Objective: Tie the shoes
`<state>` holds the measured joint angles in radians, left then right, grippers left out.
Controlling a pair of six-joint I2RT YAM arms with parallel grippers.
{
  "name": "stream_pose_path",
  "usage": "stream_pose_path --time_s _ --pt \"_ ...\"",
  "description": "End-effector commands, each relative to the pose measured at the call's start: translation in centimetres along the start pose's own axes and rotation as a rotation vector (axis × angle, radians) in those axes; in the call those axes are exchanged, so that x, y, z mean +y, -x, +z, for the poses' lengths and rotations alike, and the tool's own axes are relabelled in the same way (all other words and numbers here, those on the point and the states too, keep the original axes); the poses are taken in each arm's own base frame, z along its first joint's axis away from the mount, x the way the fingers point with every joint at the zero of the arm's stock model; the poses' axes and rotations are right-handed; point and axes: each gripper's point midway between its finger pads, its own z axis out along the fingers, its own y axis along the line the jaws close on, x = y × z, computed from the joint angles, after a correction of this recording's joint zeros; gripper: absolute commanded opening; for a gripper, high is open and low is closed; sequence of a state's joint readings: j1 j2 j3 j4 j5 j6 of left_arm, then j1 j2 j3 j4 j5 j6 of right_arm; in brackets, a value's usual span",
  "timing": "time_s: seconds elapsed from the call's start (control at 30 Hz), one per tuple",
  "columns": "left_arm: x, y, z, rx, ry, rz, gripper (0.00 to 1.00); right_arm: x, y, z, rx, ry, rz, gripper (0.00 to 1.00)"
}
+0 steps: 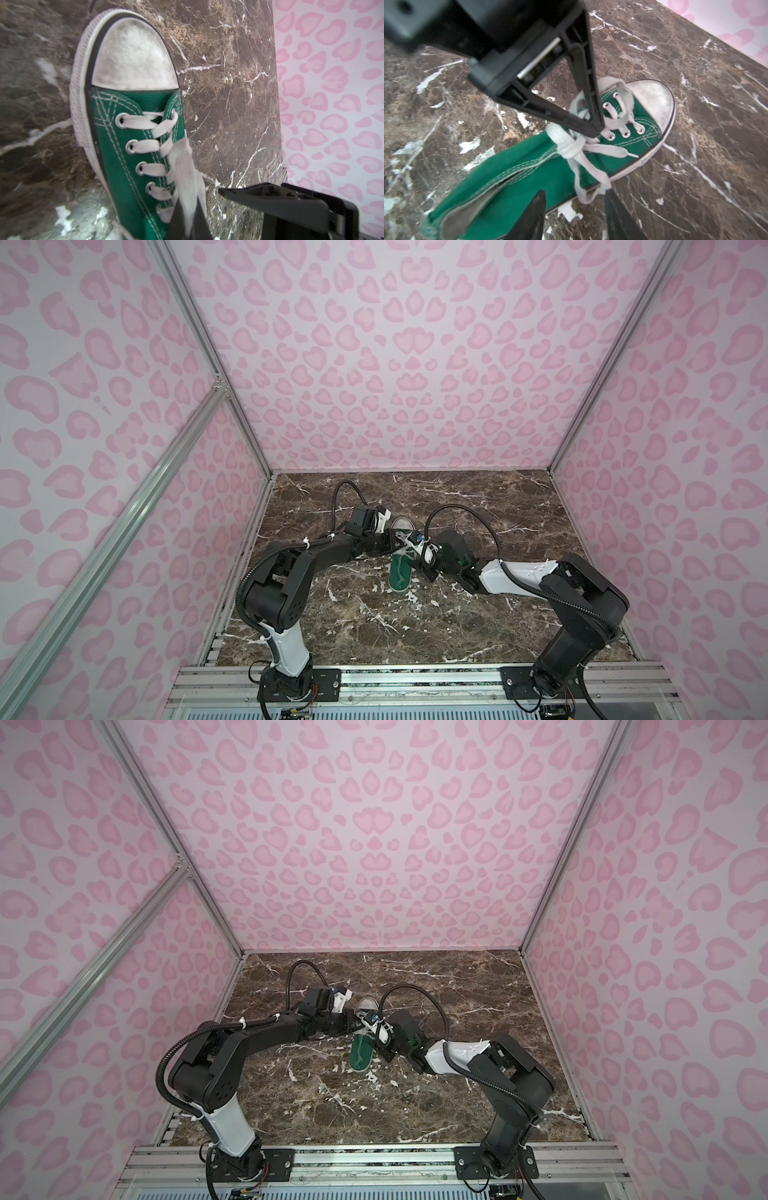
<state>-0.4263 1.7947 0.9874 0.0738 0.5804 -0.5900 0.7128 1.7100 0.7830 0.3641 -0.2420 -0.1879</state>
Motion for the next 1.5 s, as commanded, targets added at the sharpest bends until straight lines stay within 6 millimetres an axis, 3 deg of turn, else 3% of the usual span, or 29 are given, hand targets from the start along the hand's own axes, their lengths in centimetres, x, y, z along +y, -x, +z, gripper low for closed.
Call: stream_pose_path --time_s 0.0,0.33,0.63,0.97,1.07,1.33,1.47 --pt "-0.4 0.1 -0.3 0.005 -0.015 0.011 0.06 0.0 0.6 0.5 -0.023 0.005 -0.028 0.47" --pt "-0.3 0.0 -0.2 0.009 -0.022 0.003 0.05 1.0 1.1 1.4 -0.009 0.1 -0.035 0.45" --pt "-0.4 0.1 -0.2 0.007 -0.022 0.004 0.05 0.9 0.5 1.8 0.031 0.137 -0.025 0.31" --pt "-0.3 0.0 -0.3 0.006 -0.02 0.0 0.05 0.6 0.3 2.9 0.055 0.146 -0.031 0.3" --pt "-0.3 0.0 -0.3 0.007 -0.021 -0.001 0.04 0.4 0.0 3.1 0.064 0.14 -0.026 0.26" --pt "-0.2 0.2 -0.6 0.002 -0.02 -0.002 0.03 0.4 0.1 2.7 0.064 0.135 -0.025 0.02" --pt "0.0 0.2 -0.8 0.0 -0.013 -0.003 0.04 0.3 0.0 2.6 0.071 0.134 -0.03 0.0"
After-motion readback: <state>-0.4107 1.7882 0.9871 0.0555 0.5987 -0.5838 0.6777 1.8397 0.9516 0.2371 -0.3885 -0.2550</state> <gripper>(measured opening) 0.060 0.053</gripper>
